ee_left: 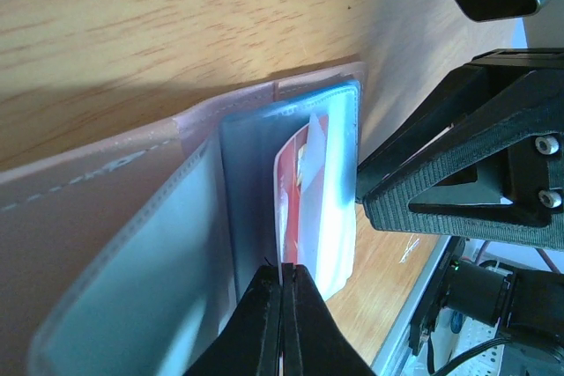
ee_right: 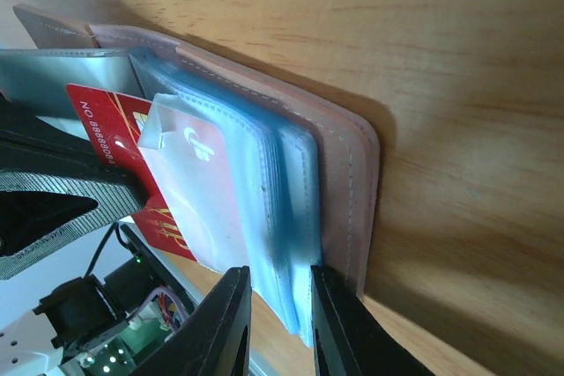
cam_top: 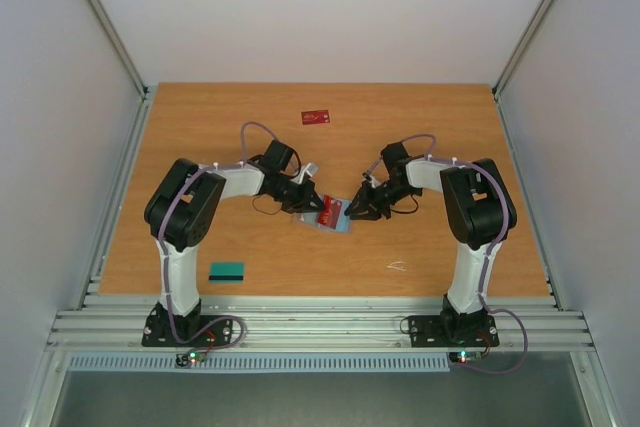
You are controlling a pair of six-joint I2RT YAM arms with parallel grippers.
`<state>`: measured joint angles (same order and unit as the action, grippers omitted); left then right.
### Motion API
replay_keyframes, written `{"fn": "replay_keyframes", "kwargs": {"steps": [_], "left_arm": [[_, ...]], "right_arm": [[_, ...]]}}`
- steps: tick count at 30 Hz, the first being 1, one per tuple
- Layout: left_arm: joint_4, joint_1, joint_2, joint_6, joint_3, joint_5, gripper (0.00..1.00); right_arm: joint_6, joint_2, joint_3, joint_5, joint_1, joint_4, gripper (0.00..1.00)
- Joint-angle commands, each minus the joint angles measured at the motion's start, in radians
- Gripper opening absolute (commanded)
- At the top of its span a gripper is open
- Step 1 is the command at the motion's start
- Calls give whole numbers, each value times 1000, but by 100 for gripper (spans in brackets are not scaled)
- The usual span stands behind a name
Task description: Put the credit cards into the card holder
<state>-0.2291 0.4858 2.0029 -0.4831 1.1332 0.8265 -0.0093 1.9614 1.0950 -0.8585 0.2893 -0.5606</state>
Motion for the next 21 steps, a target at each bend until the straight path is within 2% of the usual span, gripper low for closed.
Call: {"fn": "replay_keyframes", "kwargs": {"steps": [1, 11, 21], "left_arm": [[1, 20, 16, -8, -29, -44, 0], [9, 44, 31, -83, -19, -106, 1], [-183, 55, -20, -15, 41, -210, 22]], "right_arm": [[8, -8, -24, 35, 2, -7, 22], [8, -22, -33, 17, 1, 3, 22], [44, -62, -38, 14, 2, 10, 22]]}}
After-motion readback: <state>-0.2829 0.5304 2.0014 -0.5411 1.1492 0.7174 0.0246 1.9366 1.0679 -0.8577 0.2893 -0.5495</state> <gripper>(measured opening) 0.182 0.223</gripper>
